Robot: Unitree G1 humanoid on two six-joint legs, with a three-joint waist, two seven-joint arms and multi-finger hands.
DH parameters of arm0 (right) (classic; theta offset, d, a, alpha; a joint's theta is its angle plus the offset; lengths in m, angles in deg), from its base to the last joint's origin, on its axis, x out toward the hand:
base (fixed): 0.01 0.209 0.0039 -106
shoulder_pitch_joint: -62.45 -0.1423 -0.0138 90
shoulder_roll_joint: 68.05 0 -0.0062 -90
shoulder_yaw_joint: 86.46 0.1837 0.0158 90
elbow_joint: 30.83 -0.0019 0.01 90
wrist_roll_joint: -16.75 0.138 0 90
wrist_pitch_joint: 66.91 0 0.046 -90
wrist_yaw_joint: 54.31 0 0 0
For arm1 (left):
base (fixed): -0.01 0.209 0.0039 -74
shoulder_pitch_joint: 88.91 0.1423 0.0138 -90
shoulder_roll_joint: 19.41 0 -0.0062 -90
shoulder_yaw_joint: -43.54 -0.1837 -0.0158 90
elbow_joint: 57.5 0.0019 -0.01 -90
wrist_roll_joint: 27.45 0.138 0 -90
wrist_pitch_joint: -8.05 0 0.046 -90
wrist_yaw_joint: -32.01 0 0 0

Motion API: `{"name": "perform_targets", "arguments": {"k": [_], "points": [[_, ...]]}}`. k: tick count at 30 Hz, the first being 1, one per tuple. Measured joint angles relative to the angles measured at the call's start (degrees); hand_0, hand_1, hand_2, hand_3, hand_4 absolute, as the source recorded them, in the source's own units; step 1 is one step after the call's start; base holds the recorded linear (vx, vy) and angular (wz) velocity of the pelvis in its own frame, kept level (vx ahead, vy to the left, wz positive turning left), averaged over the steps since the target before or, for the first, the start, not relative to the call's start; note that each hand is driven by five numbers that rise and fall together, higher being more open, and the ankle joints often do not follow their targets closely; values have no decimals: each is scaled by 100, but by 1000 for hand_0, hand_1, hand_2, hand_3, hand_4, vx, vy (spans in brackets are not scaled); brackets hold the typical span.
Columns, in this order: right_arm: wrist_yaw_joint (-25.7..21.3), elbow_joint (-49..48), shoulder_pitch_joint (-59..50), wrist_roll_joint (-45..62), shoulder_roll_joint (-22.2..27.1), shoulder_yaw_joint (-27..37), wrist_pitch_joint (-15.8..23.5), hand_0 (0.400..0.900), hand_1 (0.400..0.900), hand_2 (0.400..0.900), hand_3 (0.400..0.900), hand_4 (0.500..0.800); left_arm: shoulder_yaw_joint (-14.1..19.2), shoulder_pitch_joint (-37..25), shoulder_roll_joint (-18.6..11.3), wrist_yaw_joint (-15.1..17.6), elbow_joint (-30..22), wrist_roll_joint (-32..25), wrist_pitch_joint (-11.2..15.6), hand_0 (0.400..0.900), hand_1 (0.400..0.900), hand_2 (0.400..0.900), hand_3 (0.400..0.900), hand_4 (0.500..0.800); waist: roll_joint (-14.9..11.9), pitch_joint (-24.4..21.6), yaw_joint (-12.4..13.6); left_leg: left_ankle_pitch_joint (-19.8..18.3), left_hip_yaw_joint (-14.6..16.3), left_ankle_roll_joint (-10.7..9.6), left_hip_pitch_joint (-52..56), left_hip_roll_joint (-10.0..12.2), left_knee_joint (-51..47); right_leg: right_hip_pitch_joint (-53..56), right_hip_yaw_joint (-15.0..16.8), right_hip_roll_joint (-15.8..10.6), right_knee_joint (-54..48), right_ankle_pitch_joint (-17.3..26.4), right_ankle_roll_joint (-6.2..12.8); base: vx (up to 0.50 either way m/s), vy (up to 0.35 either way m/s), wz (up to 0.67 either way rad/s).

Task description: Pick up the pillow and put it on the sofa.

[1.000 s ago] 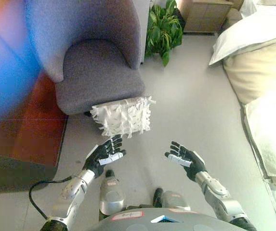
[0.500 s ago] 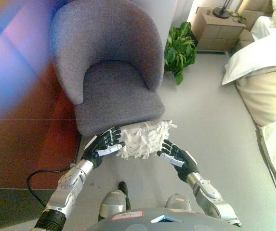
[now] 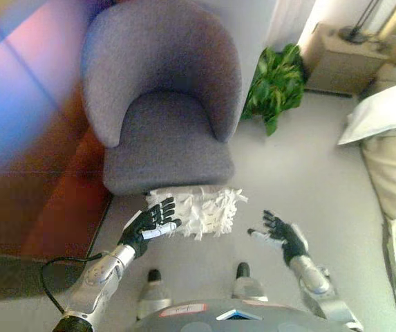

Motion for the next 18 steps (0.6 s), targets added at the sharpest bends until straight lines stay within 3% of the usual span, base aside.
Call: {"name": "perform_targets", "arguments": {"k": [3,5,6,10,13,18], "points": [[-263,5,-241,-447,316,148,-12,900,900,900,900,800,16,-58,15,-108,-18,0,-11,900,900,900,900,800,107,47,-10,101,97,-144,-157,204,-4,34,-217,144,58,-108,-68,48,-153,64],[-263,5,-241,-447,316,148,-12,900,900,900,900,800,16,-58,15,-108,-18,0,-11,900,900,900,900,800,107,47,-10,101,97,-144,-157,204,-4,34,-217,144,58,-108,-68,-23,-54,33],[-614,43,-371,-902,341,214,-9,900,900,900,900,800,16,-372,11,-210,-10,-2,-19,900,900,900,900,800,2,154,-42,157,645,-50,-351,386,45,-40,-523,72,129,-168,-90,-116,-120,80],[-1265,54,-825,-2178,448,124,-83,900,900,900,900,800,-113,-834,-143,-314,-14,-142,-30,900,900,900,900,800,115,339,-51,374,827,-95,-1141,332,230,-783,-666,-245,707,-315,-2,-203,-72,57],[-1515,87,-1650,-2734,657,46,-280,900,900,900,900,800,-196,-1379,-265,-302,-21,-226,-26,900,900,900,900,800,214,890,-80,444,681,-79,-1919,187,872,-1501,-655,-579,1499,-469,69,-170,12,14],[-1712,204,-2929,-3138,839,-54,-283,900,900,900,900,800,-292,-2202,-532,-178,-27,-394,8,900,900,900,900,800,171,1778,68,127,331,122,-3116,119,2021,-2565,-420,-960,2735,-892,60,-116,15,8]]}}
